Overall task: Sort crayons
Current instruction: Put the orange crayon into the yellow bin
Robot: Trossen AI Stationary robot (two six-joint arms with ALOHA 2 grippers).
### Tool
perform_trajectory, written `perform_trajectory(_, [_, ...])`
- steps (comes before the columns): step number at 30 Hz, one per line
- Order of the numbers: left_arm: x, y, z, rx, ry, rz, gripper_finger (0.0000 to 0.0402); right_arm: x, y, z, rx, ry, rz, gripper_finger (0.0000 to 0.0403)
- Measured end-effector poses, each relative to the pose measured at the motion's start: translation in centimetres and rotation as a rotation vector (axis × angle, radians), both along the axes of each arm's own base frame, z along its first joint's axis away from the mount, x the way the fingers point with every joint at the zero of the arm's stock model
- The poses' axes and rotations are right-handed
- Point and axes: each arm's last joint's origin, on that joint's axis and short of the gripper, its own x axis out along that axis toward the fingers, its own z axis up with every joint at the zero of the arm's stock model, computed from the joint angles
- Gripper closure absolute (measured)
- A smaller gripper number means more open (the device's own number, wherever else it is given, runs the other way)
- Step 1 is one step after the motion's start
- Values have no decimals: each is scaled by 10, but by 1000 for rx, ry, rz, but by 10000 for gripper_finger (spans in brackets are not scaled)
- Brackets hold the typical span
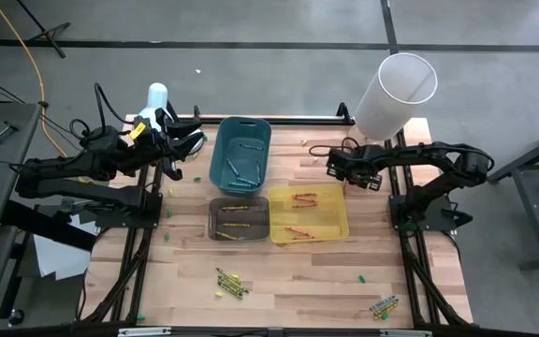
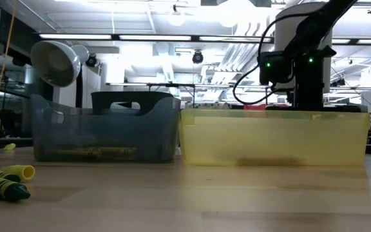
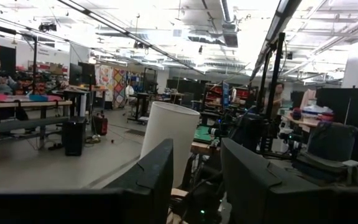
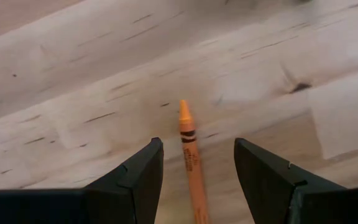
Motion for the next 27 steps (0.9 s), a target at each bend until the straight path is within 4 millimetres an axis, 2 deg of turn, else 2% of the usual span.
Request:
perform_trajectory(10, [0, 0, 0, 0, 0, 0, 282, -4, -15, 0, 56, -46, 59, 213])
perform_trajectory(15, [0, 0, 0, 0, 0, 0, 282, -10, -13, -12, 93, -91, 59, 228])
perform_trajectory(22, [0, 0, 0, 0, 0, 0, 282, -18, -9, -20, 100, -59, 45, 276])
perform_trajectory(27, [0, 0, 0, 0, 0, 0, 282, -20, -9, -21, 92, -26, 73, 342])
